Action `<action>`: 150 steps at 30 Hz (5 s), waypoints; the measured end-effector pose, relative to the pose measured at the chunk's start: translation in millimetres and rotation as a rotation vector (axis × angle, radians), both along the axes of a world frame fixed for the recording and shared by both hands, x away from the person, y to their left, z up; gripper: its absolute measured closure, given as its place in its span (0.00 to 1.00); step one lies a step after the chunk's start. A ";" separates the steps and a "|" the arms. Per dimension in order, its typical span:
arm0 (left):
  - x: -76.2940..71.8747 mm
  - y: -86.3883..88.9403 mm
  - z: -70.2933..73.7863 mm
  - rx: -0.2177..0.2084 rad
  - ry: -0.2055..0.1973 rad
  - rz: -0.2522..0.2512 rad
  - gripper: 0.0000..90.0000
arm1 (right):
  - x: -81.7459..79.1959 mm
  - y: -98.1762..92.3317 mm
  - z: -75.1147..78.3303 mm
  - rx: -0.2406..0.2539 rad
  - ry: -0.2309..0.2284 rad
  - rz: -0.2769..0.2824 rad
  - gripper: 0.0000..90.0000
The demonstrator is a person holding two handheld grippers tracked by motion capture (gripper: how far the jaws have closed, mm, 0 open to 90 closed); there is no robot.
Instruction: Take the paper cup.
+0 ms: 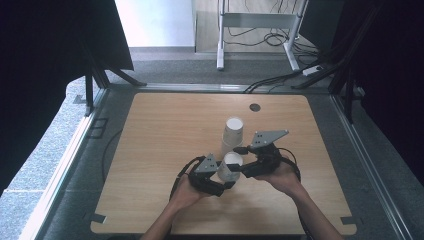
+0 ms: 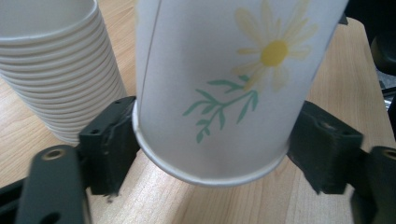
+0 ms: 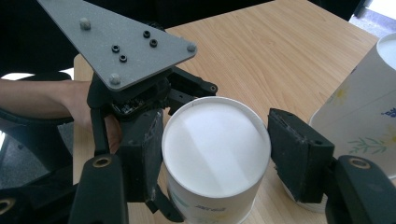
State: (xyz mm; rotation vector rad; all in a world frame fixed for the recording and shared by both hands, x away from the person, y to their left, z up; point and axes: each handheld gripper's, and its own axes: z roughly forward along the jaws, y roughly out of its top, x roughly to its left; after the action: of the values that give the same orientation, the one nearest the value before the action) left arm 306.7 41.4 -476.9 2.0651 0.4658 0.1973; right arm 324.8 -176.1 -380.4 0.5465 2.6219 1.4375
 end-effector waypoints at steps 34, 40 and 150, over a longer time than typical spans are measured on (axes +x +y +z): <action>-7.2 -5.6 6.9 0.192 -0.051 0.002 0.40 | 6.6 21.1 3.7 -0.394 0.006 0.140 0.24; -6.8 -7.1 6.0 0.233 -0.053 -0.006 0.40 | 8.7 33.2 -4.9 -0.477 0.015 0.161 0.27; 10.3 -15.8 67.5 0.499 -0.028 -0.258 0.40 | -5.1 -10.2 -16.6 -0.366 -0.053 0.199 0.18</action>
State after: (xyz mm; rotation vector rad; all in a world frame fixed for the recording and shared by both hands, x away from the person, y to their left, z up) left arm 317.0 25.5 -409.4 2.5818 0.1328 0.2018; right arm 319.7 -186.3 -397.0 0.2092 2.8625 0.9544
